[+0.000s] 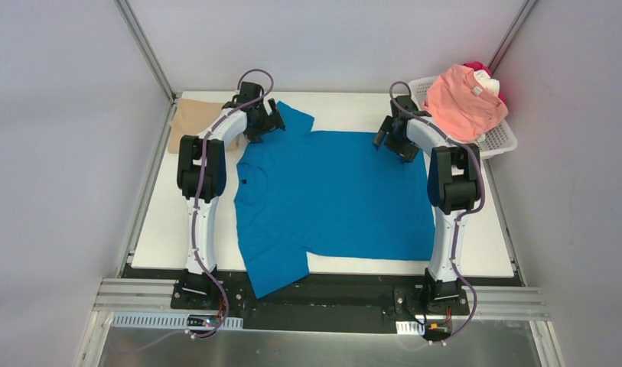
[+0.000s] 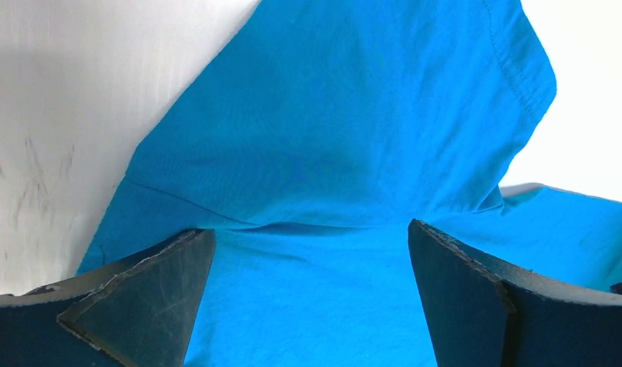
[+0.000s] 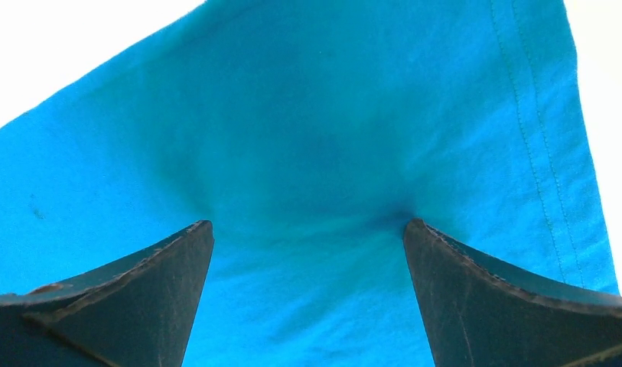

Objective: Fold and stack the t-shirts
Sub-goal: Flatten out the tshirt

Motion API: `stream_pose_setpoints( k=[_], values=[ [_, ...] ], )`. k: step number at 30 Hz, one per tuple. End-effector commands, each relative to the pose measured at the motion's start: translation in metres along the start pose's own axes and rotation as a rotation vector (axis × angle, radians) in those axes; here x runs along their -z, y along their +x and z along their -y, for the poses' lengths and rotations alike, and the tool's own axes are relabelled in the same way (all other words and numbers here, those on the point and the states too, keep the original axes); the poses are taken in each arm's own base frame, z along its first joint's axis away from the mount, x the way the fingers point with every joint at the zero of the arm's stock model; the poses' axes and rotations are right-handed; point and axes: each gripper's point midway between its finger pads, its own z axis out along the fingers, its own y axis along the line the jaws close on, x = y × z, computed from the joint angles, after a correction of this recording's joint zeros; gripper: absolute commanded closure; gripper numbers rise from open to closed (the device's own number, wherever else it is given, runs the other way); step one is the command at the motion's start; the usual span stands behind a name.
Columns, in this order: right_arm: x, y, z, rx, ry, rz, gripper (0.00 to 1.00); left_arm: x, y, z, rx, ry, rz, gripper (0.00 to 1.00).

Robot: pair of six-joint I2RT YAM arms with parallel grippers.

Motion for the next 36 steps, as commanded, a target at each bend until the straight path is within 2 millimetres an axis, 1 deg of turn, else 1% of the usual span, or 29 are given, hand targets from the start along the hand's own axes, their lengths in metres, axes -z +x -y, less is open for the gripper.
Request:
stream_pose_setpoints(
  k=[1, 5, 9, 12, 14, 16, 18, 21, 23, 25, 26, 27, 28, 30, 31, 32, 33, 36],
  values=[
    [-0.015, -0.004, -0.007, 0.01, -0.015, -0.056, 0.0, -0.027, 0.008, -0.018, 0.021, -0.051, -0.064, 0.01],
    [-0.022, -0.022, -0.017, -0.002, -0.039, -0.055, 0.0, -0.042, -0.016, -0.014, 0.06, -0.028, -0.038, 0.01],
    [-0.026, -0.044, -0.027, 0.002, -0.061, -0.034, 0.0, -0.056, -0.039, -0.015, 0.097, -0.01, 0.001, 0.01],
    [-0.028, -0.055, -0.034, 0.03, -0.09, -0.016, 0.0, -0.053, -0.055, -0.014, 0.11, 0.004, 0.033, 0.01],
    [-0.025, -0.062, -0.038, 0.05, -0.107, 0.004, 0.0, -0.046, -0.065, -0.012, 0.112, 0.011, 0.055, 0.01],
    [-0.02, -0.07, -0.045, 0.058, -0.137, 0.024, 0.0, -0.037, -0.074, -0.005, 0.103, 0.033, 0.074, 0.01],
    [-0.008, -0.078, -0.051, 0.062, -0.167, 0.045, 0.0, -0.021, -0.087, 0.011, 0.083, 0.085, 0.098, 0.01],
    [0.024, -0.093, -0.058, 0.07, -0.205, 0.09, 0.0, 0.013, -0.105, 0.04, 0.043, 0.182, 0.132, 0.01],
    [0.053, -0.101, -0.062, 0.078, -0.227, 0.127, 0.0, 0.048, -0.117, 0.061, 0.002, 0.235, 0.172, 0.01],
    [0.082, -0.104, -0.062, 0.086, -0.239, 0.165, 0.0, 0.082, -0.12, 0.076, -0.042, 0.264, 0.198, 0.01],
    [0.105, -0.107, -0.062, 0.086, -0.255, 0.193, 0.0, 0.111, -0.122, 0.086, -0.068, 0.283, 0.227, 0.01],
    [0.121, -0.103, -0.061, 0.085, -0.265, 0.207, 0.0, 0.12, -0.111, 0.085, -0.086, 0.263, 0.218, 0.01],
    [0.135, -0.098, -0.06, 0.084, -0.272, 0.219, 0.0, 0.143, -0.109, 0.089, -0.103, 0.267, 0.242, 0.01],
    [0.156, -0.08, -0.055, 0.081, -0.288, 0.227, 0.0, 0.169, -0.088, 0.081, -0.119, 0.223, 0.244, 0.01],
    [0.16, -0.067, -0.05, 0.076, -0.286, 0.219, 0.0, 0.17, -0.063, 0.067, -0.116, 0.173, 0.21, 0.01],
    [0.166, -0.053, -0.045, 0.071, -0.285, 0.208, 0.0, 0.179, -0.045, 0.059, -0.117, 0.143, 0.2, 0.01],
    [0.162, -0.03, -0.035, 0.071, -0.27, 0.172, 0.0, 0.186, -0.024, 0.048, -0.118, 0.104, 0.191, 0.01],
    [0.169, 0.014, -0.017, 0.042, -0.265, 0.161, 0.0, 0.205, 0.04, 0.018, -0.117, 0.002, 0.169, 0.01]
  ],
)
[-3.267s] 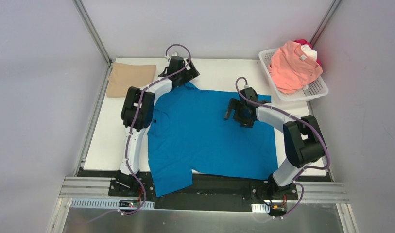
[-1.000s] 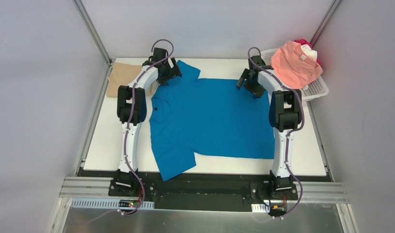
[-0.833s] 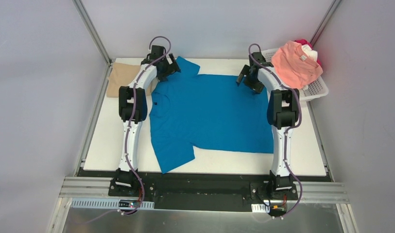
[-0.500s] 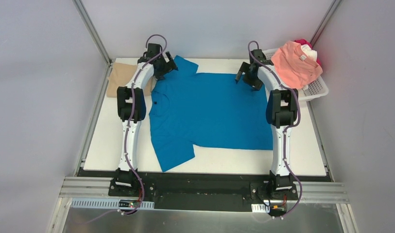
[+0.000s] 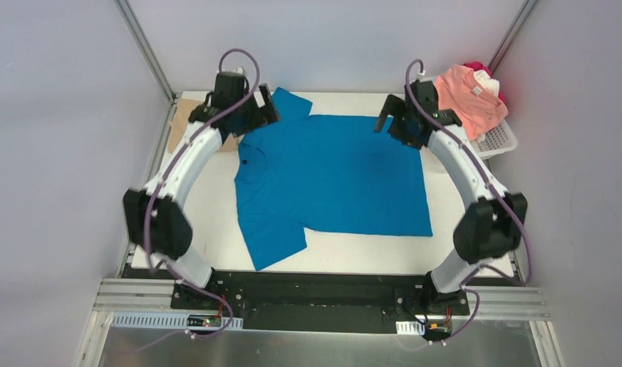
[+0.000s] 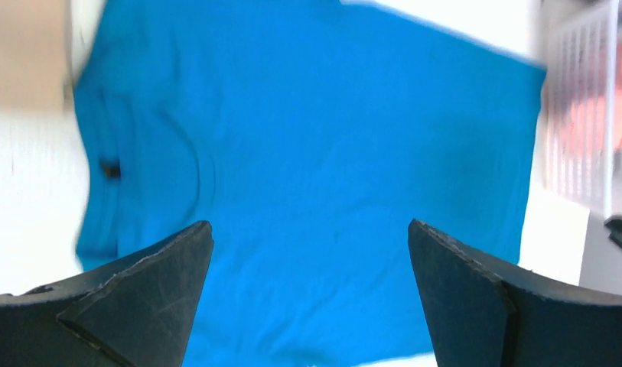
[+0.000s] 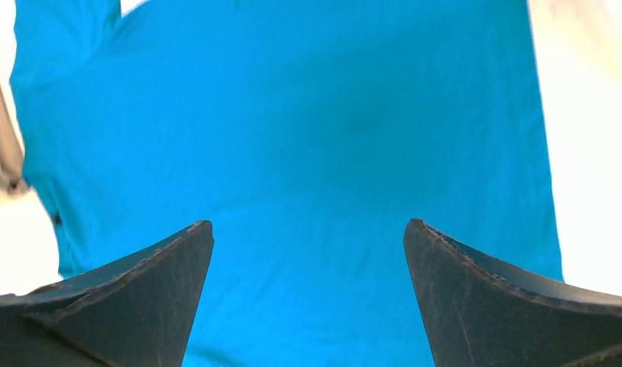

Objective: Fold and stack the t-shirts
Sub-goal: Flatten out the tshirt, then grab the side of the flattened tshirt closest away from the robot with both arms

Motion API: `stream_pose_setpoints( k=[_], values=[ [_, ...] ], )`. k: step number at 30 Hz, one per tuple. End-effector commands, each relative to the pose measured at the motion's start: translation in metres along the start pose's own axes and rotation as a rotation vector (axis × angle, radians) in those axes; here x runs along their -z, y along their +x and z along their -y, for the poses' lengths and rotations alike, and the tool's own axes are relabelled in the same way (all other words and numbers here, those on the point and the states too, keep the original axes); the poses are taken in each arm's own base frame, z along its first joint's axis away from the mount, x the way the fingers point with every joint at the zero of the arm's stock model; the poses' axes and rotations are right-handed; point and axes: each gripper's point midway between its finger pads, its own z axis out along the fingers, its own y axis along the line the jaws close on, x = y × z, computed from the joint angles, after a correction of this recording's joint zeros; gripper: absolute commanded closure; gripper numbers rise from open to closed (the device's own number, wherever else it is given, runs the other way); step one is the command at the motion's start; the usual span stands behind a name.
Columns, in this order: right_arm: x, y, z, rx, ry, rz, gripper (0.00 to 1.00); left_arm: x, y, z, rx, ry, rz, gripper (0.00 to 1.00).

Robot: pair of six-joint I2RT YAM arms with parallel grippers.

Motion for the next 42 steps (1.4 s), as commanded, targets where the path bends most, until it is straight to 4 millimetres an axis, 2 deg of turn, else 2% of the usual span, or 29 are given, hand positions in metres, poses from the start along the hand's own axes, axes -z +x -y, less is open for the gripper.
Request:
stream_pose_setpoints(
  k=[1, 4, 7, 9, 13, 16, 19, 23, 25, 30, 33, 37, 40, 42],
  values=[
    [0.025, 0.061, 0.017, -0.057, 0.024, -0.022, 0.0, 0.047, 0.088, -0.035, -0.051, -0.176, -0.041, 0.01],
    [0.036, 0.097, 0.038, -0.128, 0.05, -0.03, 0.0, 0.07, 0.155, -0.048, -0.061, -0.201, -0.103, 0.01],
    [0.043, 0.121, 0.065, -0.198, 0.095, -0.001, 0.0, 0.092, 0.216, -0.065, -0.078, -0.217, -0.19, 0.01],
    [0.05, 0.132, 0.083, -0.265, 0.127, 0.039, 0.0, 0.11, 0.243, -0.083, -0.089, -0.276, -0.221, 0.02],
    [0.056, 0.153, 0.12, -0.339, 0.208, 0.098, 0.0, 0.137, 0.296, -0.101, -0.09, -0.267, -0.36, 0.05],
    [0.059, 0.167, 0.136, -0.366, 0.229, 0.124, 0.0, 0.151, 0.333, -0.107, -0.03, -0.229, -0.451, 0.09],
    [0.061, 0.168, 0.149, -0.373, 0.269, 0.165, 0.0, 0.16, 0.361, -0.115, 0.018, -0.223, -0.525, 0.15],
    [0.059, 0.173, 0.155, -0.373, 0.292, 0.154, 0.0, 0.163, 0.379, -0.125, 0.025, -0.258, -0.573, 0.25],
    [0.057, 0.177, 0.155, -0.371, 0.297, 0.135, 0.0, 0.162, 0.381, -0.129, 0.004, -0.277, -0.583, 0.28],
    [0.055, 0.181, 0.161, -0.371, 0.331, 0.122, 0.0, 0.155, 0.379, -0.132, -0.026, -0.326, -0.589, 0.47],
    [0.057, 0.18, 0.165, -0.379, 0.344, 0.14, 0.0, 0.155, 0.386, -0.136, -0.039, -0.35, -0.621, 0.59],
    [0.063, 0.178, 0.174, -0.393, 0.374, 0.171, 0.0, 0.156, 0.392, -0.14, -0.055, -0.359, -0.657, 0.67],
    [0.066, 0.18, 0.178, -0.4, 0.382, 0.176, 0.01, 0.154, 0.389, -0.138, -0.07, -0.364, -0.655, 0.77],
    [0.068, 0.184, 0.181, -0.41, 0.389, 0.174, 0.0, 0.151, 0.385, -0.136, -0.081, -0.371, -0.644, 0.9]
  ],
)
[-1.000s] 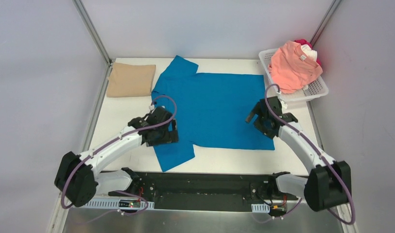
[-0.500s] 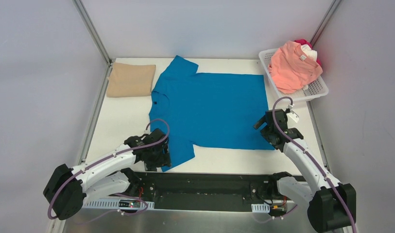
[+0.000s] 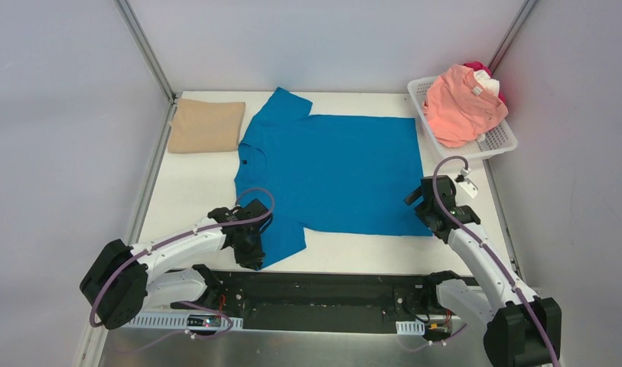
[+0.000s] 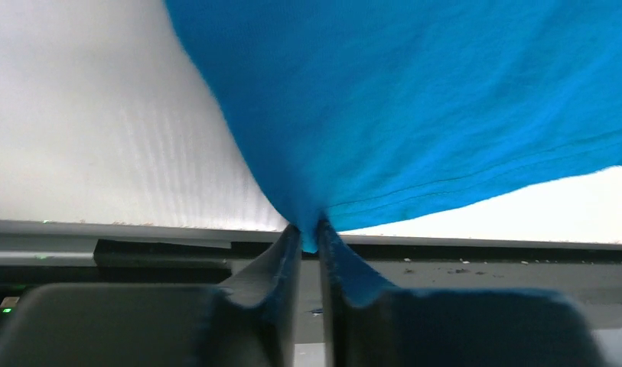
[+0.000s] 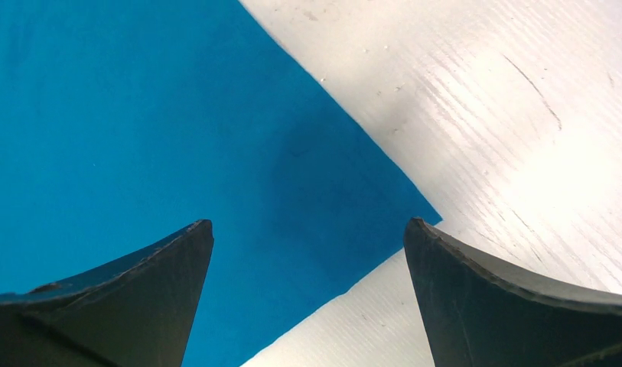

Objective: Fold and stack the t-shirts
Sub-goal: Grab the side of the flattened tshirt closest away from the robot with both arms

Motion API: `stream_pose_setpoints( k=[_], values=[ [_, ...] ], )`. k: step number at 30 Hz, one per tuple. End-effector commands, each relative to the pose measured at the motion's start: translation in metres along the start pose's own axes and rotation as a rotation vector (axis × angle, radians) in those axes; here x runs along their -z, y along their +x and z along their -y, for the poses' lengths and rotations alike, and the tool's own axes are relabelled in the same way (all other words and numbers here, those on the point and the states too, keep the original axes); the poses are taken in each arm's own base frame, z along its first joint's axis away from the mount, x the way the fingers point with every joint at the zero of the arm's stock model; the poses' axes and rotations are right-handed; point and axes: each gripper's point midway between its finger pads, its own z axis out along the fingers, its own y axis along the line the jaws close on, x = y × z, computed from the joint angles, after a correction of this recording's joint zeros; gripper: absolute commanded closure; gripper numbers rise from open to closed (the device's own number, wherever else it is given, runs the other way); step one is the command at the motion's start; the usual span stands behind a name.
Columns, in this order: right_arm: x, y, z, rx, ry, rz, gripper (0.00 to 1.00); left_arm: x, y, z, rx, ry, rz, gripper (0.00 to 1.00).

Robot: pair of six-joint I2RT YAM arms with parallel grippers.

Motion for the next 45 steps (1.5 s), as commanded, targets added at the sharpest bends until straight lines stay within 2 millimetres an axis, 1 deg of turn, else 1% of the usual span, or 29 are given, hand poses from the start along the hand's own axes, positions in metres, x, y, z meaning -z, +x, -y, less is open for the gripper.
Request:
stream_pose_setpoints(
  k=[1, 2, 5, 7, 10, 13, 16, 21, 23, 25, 28, 30, 32, 33, 35, 38, 45],
  values=[
    [0.003, -0.003, 0.017, -0.042, 0.049, 0.033, 0.0, -0.002, -0.006, 0.001, -0.029, -0.031, 0.019, 0.97],
    [0.003, -0.002, 0.02, -0.053, 0.057, 0.031, 0.01, -0.001, -0.008, 0.004, -0.029, -0.027, 0.025, 1.0],
    [0.003, 0.003, 0.03, -0.084, 0.087, 0.028, 0.01, 0.005, -0.02, 0.01, -0.035, -0.016, 0.075, 1.0],
    [0.001, 0.005, 0.038, -0.115, 0.119, 0.034, 0.03, 0.011, -0.026, 0.016, -0.046, 0.01, 0.103, 1.0],
    [-0.003, 0.015, 0.042, -0.149, 0.135, 0.011, 0.06, 0.021, -0.035, 0.029, -0.076, 0.065, 0.139, 1.0],
    [-0.01, 0.027, 0.039, -0.174, 0.119, -0.028, 0.13, 0.028, -0.04, 0.043, -0.116, 0.128, 0.154, 1.0],
    [-0.019, 0.039, 0.042, -0.195, 0.124, -0.051, 0.18, 0.031, -0.041, 0.057, -0.143, 0.188, 0.156, 1.0],
    [-0.028, 0.049, 0.043, -0.22, 0.133, -0.069, 0.36, 0.034, -0.047, 0.071, -0.162, 0.239, 0.172, 1.0],
    [-0.032, 0.051, 0.045, -0.22, 0.141, -0.062, 0.41, 0.035, -0.049, 0.075, -0.168, 0.254, 0.176, 1.0],
    [-0.033, 0.05, 0.046, -0.221, 0.149, -0.057, 0.49, 0.036, -0.051, 0.076, -0.174, 0.253, 0.184, 1.0],
    [-0.033, 0.049, 0.039, -0.217, 0.127, -0.068, 0.63, 0.04, -0.058, 0.077, -0.167, 0.254, 0.209, 1.0],
    [-0.032, 0.047, 0.035, -0.21, 0.113, -0.069, 0.76, 0.043, -0.067, 0.076, -0.15, 0.246, 0.24, 1.0],
    [-0.03, 0.042, 0.03, -0.201, 0.092, -0.064, 0.86, 0.047, -0.075, 0.077, -0.127, 0.252, 0.268, 1.0],
    [-0.028, 0.04, 0.027, -0.192, 0.08, -0.064, 0.9, 0.05, -0.082, 0.076, -0.112, 0.249, 0.297, 1.0],
    [-0.025, 0.035, 0.021, -0.186, 0.057, -0.058, 1.0, 0.057, -0.096, 0.081, -0.091, 0.277, 0.349, 1.0],
    [-0.018, 0.027, 0.008, -0.173, 0.009, -0.057, 1.0, 0.071, -0.114, 0.092, -0.072, 0.335, 0.417, 1.0],
    [-0.01, 0.002, -0.017, -0.131, -0.035, -0.028, 1.0, 0.106, -0.161, 0.105, -0.042, 0.427, 0.584, 1.0]
  ],
)
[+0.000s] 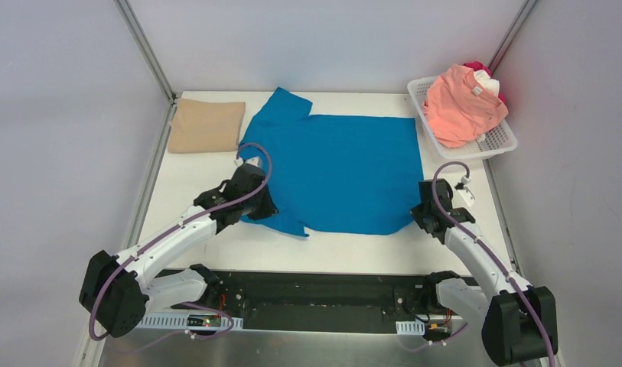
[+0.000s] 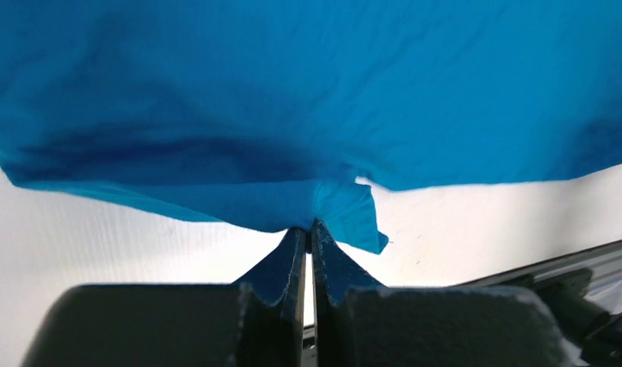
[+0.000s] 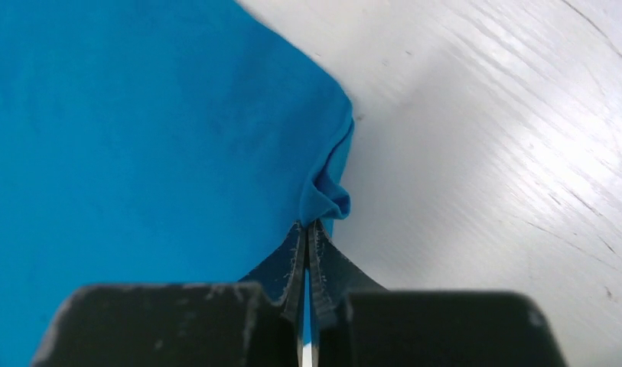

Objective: Fold and stack the t-shirts
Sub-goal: Grab the side of the flattened tshirt closest away from the robot with both arms, then fold the flattened tshirt in 1/3 of the way

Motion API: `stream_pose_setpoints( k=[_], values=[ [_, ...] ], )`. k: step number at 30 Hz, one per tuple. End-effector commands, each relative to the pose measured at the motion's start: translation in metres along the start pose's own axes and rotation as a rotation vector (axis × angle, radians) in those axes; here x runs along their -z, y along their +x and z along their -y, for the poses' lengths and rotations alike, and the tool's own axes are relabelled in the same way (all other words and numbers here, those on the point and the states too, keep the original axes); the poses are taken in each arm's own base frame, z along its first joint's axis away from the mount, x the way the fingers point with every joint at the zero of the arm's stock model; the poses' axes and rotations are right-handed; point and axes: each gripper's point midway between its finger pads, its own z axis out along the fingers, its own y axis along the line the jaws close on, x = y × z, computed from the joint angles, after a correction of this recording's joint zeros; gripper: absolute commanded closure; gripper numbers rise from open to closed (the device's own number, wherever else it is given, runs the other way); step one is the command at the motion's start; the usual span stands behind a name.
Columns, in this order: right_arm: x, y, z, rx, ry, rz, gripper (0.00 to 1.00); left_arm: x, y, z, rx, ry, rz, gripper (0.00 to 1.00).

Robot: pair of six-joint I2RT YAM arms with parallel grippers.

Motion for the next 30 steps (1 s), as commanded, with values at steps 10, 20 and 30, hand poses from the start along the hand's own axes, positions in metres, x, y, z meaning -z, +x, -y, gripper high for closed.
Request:
stream_pose_setpoints(
  k=[10, 20, 30],
  values=[
    [0.008, -0.053, -0.064, 0.094, -0.03, 0.085, 1.0, 0.015, -0.123, 0.022, -0.031, 0.059, 0.328, 1.0],
    [-0.005, -0.084, -0.086, 0.127, 0.025, 0.136, 1.0, 0.0, -0.169, 0.014, -0.076, -0.001, 0.378, 1.0],
    [-0.022, -0.099, -0.109, 0.141, 0.038, 0.139, 1.0, -0.022, -0.214, 0.009, -0.156, -0.013, 0.391, 1.0]
  ],
)
